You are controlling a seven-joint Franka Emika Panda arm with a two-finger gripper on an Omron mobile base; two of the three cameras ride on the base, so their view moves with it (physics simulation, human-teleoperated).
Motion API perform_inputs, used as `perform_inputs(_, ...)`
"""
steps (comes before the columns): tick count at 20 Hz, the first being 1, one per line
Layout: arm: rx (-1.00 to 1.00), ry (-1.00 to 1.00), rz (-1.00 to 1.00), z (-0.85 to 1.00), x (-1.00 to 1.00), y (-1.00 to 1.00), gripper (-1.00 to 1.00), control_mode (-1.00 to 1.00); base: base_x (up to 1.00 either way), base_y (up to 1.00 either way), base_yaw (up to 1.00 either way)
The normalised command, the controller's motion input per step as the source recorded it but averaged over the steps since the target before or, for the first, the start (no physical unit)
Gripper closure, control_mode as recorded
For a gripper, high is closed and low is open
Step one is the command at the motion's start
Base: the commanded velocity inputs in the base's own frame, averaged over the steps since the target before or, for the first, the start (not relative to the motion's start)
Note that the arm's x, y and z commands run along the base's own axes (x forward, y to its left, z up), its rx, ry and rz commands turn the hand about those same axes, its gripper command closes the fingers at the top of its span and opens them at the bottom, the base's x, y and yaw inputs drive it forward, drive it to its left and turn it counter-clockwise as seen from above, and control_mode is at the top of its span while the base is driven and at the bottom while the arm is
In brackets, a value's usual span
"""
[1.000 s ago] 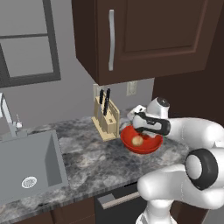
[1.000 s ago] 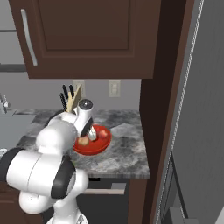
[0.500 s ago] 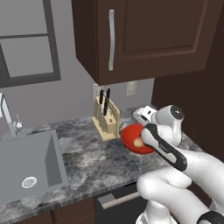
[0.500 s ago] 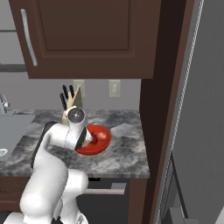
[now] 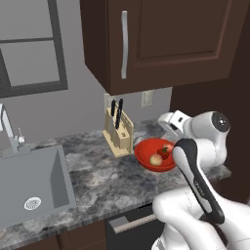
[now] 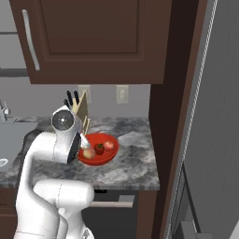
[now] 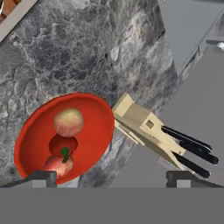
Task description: Take the peach, bell pepper, and peach from the freezer and place them in the bowl on the counter.
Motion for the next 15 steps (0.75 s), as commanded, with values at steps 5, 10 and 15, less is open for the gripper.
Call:
perform_inputs(5, -0.04, 0.0, 0.0, 0.95, -0.82, 0.0, -1.0, -1.0, 0.0, 0.0, 0.0)
perform_inputs(10, -0.01, -0.02, 0.0, 0.67, -0.92, -0.01, -1.0, -1.0, 0.0, 0.0, 0.0)
perform_inputs(15, 0.0, -0.05, 0.0, 0.29, -0.86, 0.0, -1.0, -1.0, 0.0, 0.0, 0.0)
